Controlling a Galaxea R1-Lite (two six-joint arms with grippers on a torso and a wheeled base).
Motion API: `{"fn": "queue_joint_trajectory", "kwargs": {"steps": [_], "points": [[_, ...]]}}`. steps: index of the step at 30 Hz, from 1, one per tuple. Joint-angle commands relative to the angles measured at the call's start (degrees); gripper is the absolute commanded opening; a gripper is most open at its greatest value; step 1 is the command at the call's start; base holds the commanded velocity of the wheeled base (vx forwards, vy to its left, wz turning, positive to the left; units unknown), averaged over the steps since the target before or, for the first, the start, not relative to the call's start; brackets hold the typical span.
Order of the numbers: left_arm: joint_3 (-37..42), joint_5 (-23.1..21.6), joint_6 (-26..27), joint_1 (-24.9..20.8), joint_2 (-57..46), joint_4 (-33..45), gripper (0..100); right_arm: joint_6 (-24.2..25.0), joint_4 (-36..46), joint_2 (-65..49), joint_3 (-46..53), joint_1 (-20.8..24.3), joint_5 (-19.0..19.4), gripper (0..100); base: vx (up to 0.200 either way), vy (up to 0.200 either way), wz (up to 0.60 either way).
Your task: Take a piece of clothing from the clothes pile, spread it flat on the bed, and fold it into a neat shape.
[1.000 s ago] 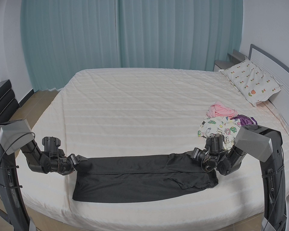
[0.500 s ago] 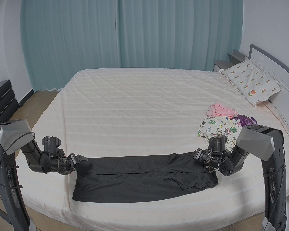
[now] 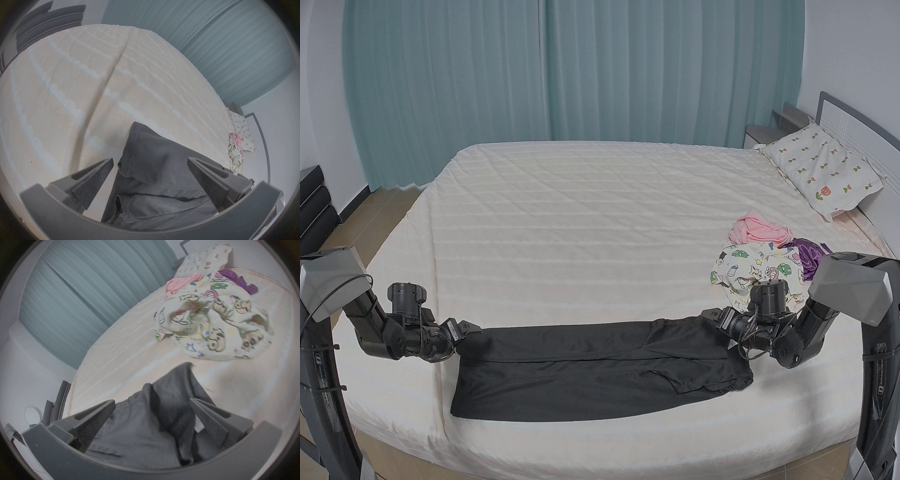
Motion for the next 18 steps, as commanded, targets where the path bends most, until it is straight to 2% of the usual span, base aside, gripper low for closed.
{"fn": "queue_joint_trajectory", "kwargs": {"steps": [1,7,10,12,13,18], "points": [[-0.1,0.7,0.5,-1.8,-0.3,0.0,100,4.7,-3.9,-7.5,10.0,-0.6,-0.1,100,0.0,0.0,0.0],[-1.0,2.0,5.2,-2.1,1.0,0.6,100,8.8,-13.7,-8.3,20.4,-0.8,-0.2,100,0.0,0.0,0.0],[-0.1,4.9,10.8,-2.1,2.9,0.3,100,10.5,-21.3,-7.5,24.9,-1.3,0.3,100,0.0,0.0,0.0],[0.0,5.1,11.0,-2.1,2.9,0.3,100,10.5,-21.4,-7.5,25.0,-1.3,0.3,100,0.0,0.0,0.0],[0.0,6.6,13.6,-2.2,4.2,0.1,100,10.4,-23.0,-6.6,25.7,-1.5,0.4,100,0.0,0.0,0.0],[0.7,6.9,15.8,-2.9,4.3,0.1,100,10.5,-23.1,-5.8,25.7,-1.3,0.4,100,0.0,0.0,0.0]]}}
